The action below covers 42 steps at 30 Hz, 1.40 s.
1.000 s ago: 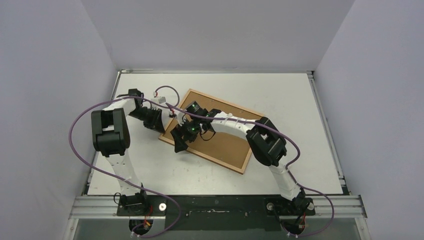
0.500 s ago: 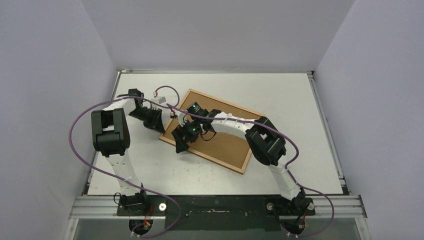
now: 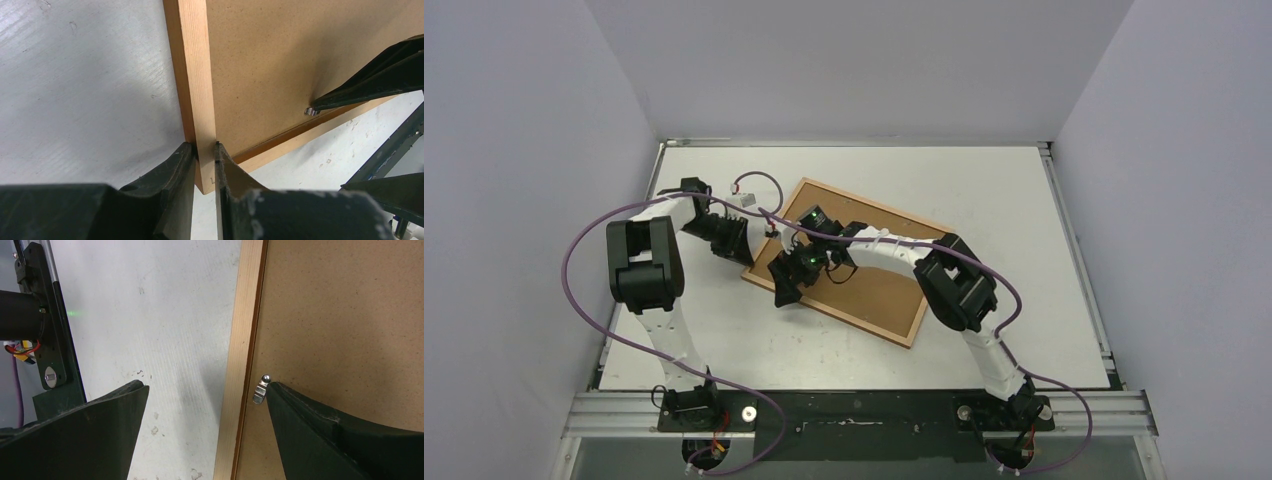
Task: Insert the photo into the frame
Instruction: Install the photo frame at the center of the board.
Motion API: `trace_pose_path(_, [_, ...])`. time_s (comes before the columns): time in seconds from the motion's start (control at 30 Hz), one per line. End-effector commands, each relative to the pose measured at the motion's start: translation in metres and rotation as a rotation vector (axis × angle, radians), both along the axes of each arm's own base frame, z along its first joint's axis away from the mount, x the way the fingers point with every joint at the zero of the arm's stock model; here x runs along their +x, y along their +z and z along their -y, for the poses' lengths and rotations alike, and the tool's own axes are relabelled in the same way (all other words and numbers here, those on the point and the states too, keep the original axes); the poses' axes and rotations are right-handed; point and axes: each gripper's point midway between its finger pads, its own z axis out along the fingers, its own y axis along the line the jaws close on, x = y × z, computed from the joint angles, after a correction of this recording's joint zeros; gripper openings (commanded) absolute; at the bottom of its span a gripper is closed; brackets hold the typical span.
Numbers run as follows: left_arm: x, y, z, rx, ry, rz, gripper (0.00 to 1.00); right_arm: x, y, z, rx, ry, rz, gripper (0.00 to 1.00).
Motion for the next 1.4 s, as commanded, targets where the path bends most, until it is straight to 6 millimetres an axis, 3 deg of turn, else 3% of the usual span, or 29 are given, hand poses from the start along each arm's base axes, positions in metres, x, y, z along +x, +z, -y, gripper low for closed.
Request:
trace_pose_path(0.0, [-0.004, -0.005, -0.015, 0.088, -0.007, 0.003, 0.02, -0.026, 0.002, 0.001, -0.002, 0.045, -0.033, 0.93])
trace_pose_path(0.73, [0.008, -0.004, -0.016, 0.092, 0.027, 0.018, 0.02, -0.071, -0.001, 0.015, -0.055, 0.132, -0.116, 0.94])
trace_pose_path(0.87, [0.019, -0.005, -0.016, 0.1, 0.051, 0.029, 0.01, -0.088, 0.003, 0.008, -0.053, 0.158, -0.126, 0.94])
trace_pose_path(1.03, [0.033, -0.008, -0.008, 0.11, 0.064, 0.037, 0.01, -0.104, 0.005, -0.019, -0.022, 0.154, -0.134, 0.94])
trace_pose_path(1.13, [0.041, -0.009, 0.002, 0.095, 0.064, 0.032, 0.01, -0.098, 0.004, -0.037, -0.022, 0.103, -0.106, 0.94])
trace_pose_path(1.2, [0.045, -0.011, 0.007, 0.09, 0.062, 0.032, 0.01, -0.084, 0.0, -0.046, -0.026, 0.03, -0.085, 0.93])
trace_pose_path(1.3, [0.053, -0.008, 0.016, 0.069, 0.066, 0.035, 0.01, -0.053, 0.004, -0.051, -0.017, -0.071, -0.037, 0.92])
trace_pose_path(1.37, [0.065, 0.002, 0.021, 0.041, 0.082, 0.052, 0.02, -0.028, 0.022, -0.05, 0.019, -0.134, -0.008, 0.91])
